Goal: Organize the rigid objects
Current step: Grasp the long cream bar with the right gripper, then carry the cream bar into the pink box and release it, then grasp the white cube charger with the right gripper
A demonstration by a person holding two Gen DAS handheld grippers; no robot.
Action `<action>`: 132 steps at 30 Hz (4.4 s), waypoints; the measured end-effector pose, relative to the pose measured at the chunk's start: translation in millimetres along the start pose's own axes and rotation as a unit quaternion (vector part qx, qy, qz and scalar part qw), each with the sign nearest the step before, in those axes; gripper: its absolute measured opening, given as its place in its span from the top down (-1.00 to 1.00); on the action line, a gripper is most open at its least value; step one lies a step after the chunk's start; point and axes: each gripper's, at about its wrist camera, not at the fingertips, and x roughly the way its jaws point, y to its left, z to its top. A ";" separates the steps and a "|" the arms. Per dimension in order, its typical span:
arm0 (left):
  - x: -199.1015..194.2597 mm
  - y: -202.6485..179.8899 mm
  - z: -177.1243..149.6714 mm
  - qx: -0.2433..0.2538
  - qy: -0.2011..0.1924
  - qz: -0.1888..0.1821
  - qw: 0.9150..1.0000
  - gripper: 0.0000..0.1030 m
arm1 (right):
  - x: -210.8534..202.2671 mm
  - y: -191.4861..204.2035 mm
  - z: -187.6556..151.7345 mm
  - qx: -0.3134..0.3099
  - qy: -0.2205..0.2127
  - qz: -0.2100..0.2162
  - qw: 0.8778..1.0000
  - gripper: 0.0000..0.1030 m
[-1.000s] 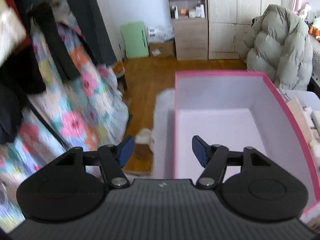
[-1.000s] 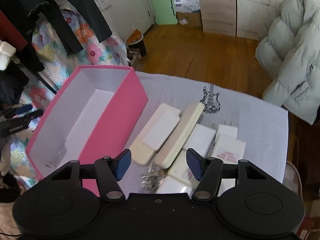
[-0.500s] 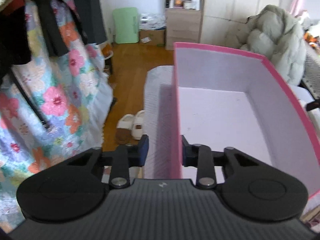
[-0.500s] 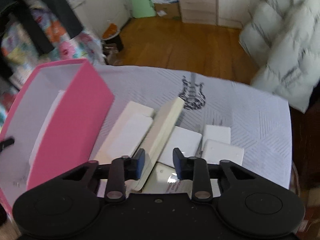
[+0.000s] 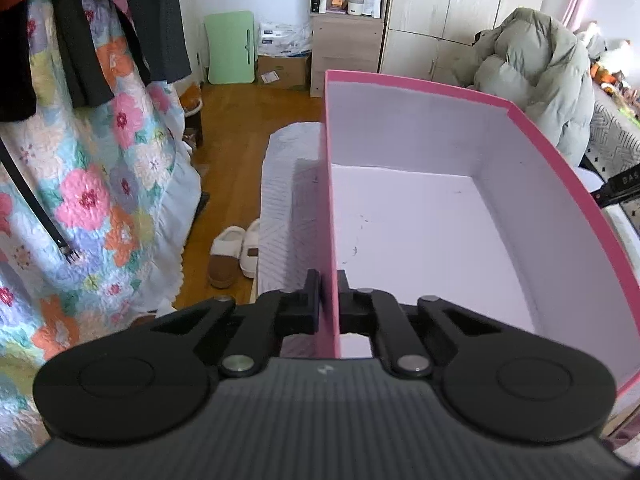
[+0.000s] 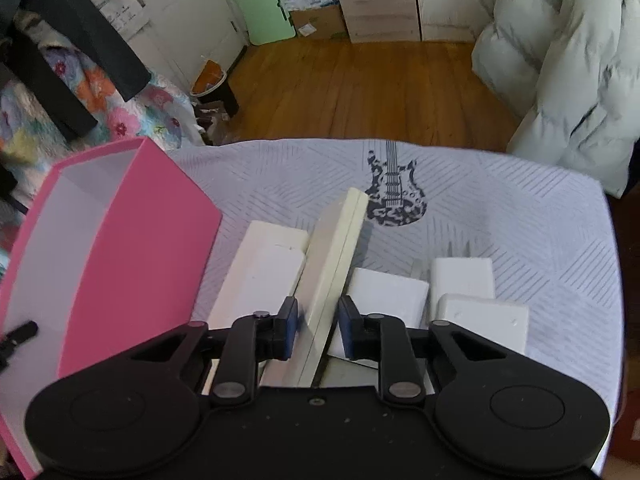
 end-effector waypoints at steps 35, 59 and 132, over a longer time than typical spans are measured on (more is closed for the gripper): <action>-1.8 -34.2 -0.7 -0.004 -0.006 0.012 1.000 0.91 | -108.6 168.8 -4.6 -0.259 -0.121 -0.062 0.956 0.61; 0.3 -28.3 -3.7 -0.012 -0.021 -0.004 1.000 0.89 | 52.6 241.0 -6.4 -0.208 0.046 -0.046 0.976 0.61; -8.4 -38.7 -7.8 0.006 -0.033 0.014 0.999 0.91 | -33.6 35.1 -67.2 0.005 0.066 -0.081 0.995 -0.16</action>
